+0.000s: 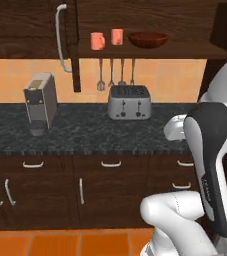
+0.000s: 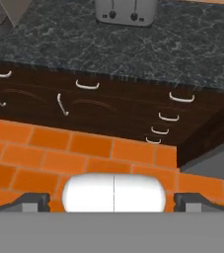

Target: Gather all objects into one cabinet and sort the glasses and bowls to opposite sides.

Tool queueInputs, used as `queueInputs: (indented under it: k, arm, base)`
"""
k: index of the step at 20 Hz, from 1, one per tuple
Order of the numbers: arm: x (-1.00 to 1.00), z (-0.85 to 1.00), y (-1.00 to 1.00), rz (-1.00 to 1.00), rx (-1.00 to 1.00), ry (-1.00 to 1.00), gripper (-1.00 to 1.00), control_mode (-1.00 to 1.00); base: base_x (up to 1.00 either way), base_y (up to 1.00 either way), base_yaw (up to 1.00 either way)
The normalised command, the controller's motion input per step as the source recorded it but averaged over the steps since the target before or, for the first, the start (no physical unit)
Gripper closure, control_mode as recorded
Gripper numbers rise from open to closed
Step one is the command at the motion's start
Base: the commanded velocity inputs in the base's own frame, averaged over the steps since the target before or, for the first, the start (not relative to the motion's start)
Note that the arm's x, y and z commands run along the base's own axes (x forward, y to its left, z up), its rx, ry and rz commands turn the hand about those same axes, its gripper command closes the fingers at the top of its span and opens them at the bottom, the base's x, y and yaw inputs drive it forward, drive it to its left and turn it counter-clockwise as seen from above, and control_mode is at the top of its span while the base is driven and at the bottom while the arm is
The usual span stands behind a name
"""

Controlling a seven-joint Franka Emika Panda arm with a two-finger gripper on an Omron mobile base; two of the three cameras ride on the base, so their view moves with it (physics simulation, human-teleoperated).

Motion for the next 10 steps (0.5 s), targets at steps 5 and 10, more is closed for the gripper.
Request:
queueInputs:
  k: [5,10]
  arm:
    - [0.0,0.0,0.0,0.0,0.0,0.0,-1.0,1.0]
    - [0.0,0.0,0.0,0.0,0.0,0.0,-1.0,1.0]
  base:
    - [-0.41,0.15,0.78]
    - [-0.46,0.07,0.94]
